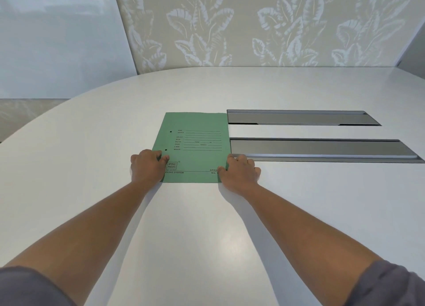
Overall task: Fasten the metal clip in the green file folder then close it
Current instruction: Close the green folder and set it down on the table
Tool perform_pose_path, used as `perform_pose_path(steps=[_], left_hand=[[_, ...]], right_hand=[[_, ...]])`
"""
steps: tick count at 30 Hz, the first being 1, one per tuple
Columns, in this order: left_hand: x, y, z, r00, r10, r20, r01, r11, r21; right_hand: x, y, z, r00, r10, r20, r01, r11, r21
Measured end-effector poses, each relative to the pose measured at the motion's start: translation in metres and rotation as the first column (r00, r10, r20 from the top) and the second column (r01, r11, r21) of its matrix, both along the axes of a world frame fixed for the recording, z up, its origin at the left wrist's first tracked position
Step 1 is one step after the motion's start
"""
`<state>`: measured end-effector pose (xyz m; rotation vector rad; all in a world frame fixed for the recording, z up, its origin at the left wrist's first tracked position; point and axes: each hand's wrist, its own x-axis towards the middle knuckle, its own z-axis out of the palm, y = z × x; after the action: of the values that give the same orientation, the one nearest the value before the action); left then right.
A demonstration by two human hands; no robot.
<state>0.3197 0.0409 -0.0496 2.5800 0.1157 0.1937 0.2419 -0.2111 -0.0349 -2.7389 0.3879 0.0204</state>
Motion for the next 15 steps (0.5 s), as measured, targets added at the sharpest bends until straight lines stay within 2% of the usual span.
perform_pose_path(steps=[5,9,13,15], left_hand=[[-0.001,0.000,0.003,1.000,-0.008,-0.006,0.008,1.000,0.014],[-0.009,-0.006,0.011,1.000,0.018,-0.005,-0.018,0.999,0.037],[-0.026,-0.023,0.024,0.999,0.013,0.031,-0.020,0.973,0.228],[-0.034,-0.033,0.027,0.997,-0.036,0.063,0.021,0.971,0.238]], right_hand=[[0.000,-0.001,-0.001,1.000,-0.011,0.011,0.011,1.000,0.023],[-0.001,-0.001,0.002,0.997,-0.059,0.051,0.053,0.992,0.114],[-0.006,-0.005,0.010,0.989,-0.100,0.106,0.075,0.974,0.215],[-0.012,-0.007,0.014,0.983,-0.110,0.149,0.071,0.966,0.248]])
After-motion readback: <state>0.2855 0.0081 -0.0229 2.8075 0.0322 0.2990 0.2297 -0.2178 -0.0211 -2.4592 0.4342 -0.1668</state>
